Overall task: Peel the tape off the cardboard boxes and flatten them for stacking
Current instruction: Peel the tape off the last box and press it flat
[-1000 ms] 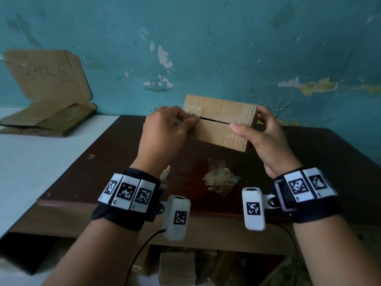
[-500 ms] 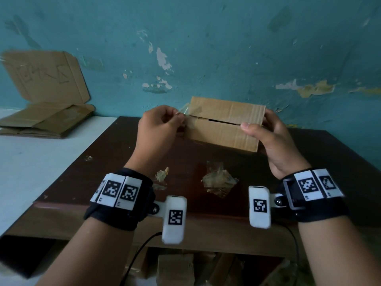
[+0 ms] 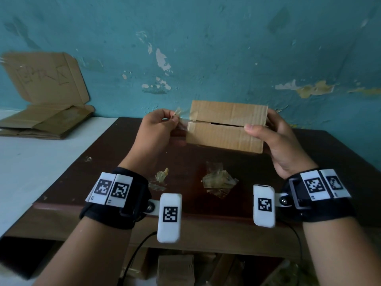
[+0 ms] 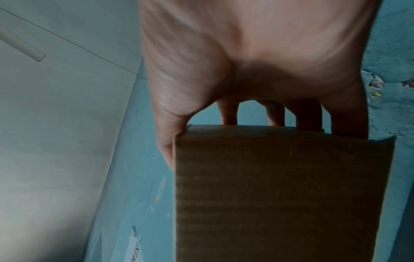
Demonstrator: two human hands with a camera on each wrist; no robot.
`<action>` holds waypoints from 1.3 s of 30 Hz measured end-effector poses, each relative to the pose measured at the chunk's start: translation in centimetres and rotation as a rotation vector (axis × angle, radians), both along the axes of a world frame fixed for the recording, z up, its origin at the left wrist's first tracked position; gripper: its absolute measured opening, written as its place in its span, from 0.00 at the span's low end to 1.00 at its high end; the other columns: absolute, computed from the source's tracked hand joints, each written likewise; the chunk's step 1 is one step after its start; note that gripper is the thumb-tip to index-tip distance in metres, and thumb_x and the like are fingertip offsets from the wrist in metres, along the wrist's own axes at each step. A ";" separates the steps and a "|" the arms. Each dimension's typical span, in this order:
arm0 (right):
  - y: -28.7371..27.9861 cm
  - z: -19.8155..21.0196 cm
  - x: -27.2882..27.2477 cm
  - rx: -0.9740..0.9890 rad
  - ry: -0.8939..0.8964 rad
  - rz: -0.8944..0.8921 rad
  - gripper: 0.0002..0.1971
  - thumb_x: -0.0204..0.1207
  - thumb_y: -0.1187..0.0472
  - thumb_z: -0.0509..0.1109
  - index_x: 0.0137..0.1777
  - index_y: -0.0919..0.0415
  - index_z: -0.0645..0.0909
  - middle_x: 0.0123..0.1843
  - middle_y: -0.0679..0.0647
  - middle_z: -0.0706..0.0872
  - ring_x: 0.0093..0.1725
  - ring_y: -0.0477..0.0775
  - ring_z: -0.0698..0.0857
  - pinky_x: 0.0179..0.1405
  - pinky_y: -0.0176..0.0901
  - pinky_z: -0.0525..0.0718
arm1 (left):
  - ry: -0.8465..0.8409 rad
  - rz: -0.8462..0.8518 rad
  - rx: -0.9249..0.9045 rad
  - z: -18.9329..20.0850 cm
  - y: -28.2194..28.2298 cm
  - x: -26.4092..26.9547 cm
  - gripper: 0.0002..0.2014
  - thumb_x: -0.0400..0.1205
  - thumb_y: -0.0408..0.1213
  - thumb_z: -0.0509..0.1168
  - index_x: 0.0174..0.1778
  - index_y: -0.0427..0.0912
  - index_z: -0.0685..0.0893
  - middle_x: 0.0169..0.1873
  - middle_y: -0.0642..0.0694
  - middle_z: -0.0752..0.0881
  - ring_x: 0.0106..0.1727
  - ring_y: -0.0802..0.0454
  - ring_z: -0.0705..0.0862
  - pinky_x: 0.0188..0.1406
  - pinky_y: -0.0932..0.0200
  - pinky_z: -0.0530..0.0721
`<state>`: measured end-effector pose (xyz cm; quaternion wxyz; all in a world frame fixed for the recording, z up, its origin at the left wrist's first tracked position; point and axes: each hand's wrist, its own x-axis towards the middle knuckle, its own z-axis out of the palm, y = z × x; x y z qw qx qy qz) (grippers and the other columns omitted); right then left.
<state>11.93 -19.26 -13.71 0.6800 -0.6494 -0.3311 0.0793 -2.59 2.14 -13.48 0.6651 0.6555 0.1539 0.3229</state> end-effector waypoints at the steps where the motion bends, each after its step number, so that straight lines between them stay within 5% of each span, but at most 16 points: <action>1: 0.0 0.0 0.0 -0.002 -0.002 0.004 0.21 0.66 0.53 0.78 0.61 0.43 0.84 0.64 0.51 0.88 0.58 0.49 0.90 0.53 0.50 0.87 | -0.001 -0.013 -0.012 0.1 0.0 0.0 0.10 0.91 0.29 0.60 0.43 0.38 0.80 0.32 0.49 0.89 0.34 0.55 0.89 0.31 0.57 0.90; 16: -0.5 0.4 0.0 -0.003 -0.028 0.044 0.25 0.64 0.49 0.80 0.63 0.42 0.82 0.66 0.51 0.87 0.61 0.49 0.89 0.54 0.50 0.88 | -0.131 0.048 -0.202 0.2 -1.0 0.2 0.11 0.92 0.27 0.53 0.45 0.38 0.75 0.21 0.52 0.85 0.26 0.53 0.88 0.23 0.57 0.88; 20: -0.9 0.6 -0.1 0.043 -0.002 0.050 0.19 0.68 0.55 0.74 0.60 0.44 0.82 0.56 0.45 0.90 0.55 0.46 0.91 0.50 0.48 0.86 | -0.216 0.142 -0.359 0.1 0.2 0.2 0.10 0.90 0.23 0.49 0.49 0.33 0.74 0.32 0.40 0.89 0.28 0.45 0.90 0.27 0.53 0.90; 23: -1.5 0.9 0.1 0.078 0.020 0.049 0.18 0.68 0.56 0.73 0.59 0.44 0.82 0.52 0.43 0.91 0.53 0.47 0.91 0.48 0.51 0.88 | -0.219 0.216 -0.371 0.2 2.2 -0.3 0.11 0.90 0.25 0.51 0.45 0.36 0.75 0.35 0.40 0.84 0.26 0.50 0.88 0.29 0.55 0.90; 29: -1.6 0.9 -0.1 0.055 0.011 0.048 0.19 0.68 0.55 0.73 0.60 0.44 0.82 0.52 0.42 0.91 0.52 0.45 0.91 0.50 0.51 0.87 | -0.105 0.340 -0.026 -0.5 3.6 -0.9 0.08 0.86 0.30 0.66 0.45 0.47 0.78 0.35 0.47 0.90 0.36 0.51 0.90 0.31 0.55 0.90; 31: -1.4 0.8 -0.3 0.047 0.008 0.046 0.19 0.68 0.55 0.73 0.59 0.45 0.82 0.52 0.43 0.91 0.53 0.45 0.91 0.49 0.50 0.86 | -0.021 0.441 0.243 -1.1 4.4 -1.3 0.06 0.83 0.34 0.72 0.45 0.49 0.82 0.38 0.48 0.90 0.39 0.54 0.90 0.37 0.58 0.90; 33: -1.2 0.8 -0.3 0.043 0.006 0.051 0.18 0.68 0.55 0.73 0.59 0.45 0.82 0.52 0.43 0.91 0.53 0.45 0.91 0.50 0.49 0.86 | 0.069 0.526 0.579 -1.6 5.2 -1.7 0.05 0.81 0.35 0.74 0.46 0.50 0.85 0.38 0.53 0.88 0.38 0.63 0.86 0.38 0.72 0.82; 37: -1.1 0.8 -0.4 0.033 0.007 0.061 0.21 0.65 0.52 0.77 0.60 0.44 0.83 0.54 0.44 0.91 0.55 0.47 0.91 0.53 0.54 0.87 | 0.222 0.427 1.004 -2.8 5.8 -2.2 0.07 0.78 0.33 0.72 0.45 0.51 0.86 0.38 0.55 0.88 0.41 0.52 0.87 0.42 0.52 0.86; 39: -1.0 0.8 -0.4 0.027 0.006 0.064 0.24 0.62 0.48 0.78 0.61 0.43 0.83 0.54 0.44 0.91 0.56 0.48 0.91 0.53 0.55 0.87 | 0.327 0.276 1.092 -3.2 5.5 -2.0 0.10 0.77 0.32 0.72 0.43 0.55 0.86 0.37 0.57 0.87 0.40 0.53 0.86 0.42 0.50 0.87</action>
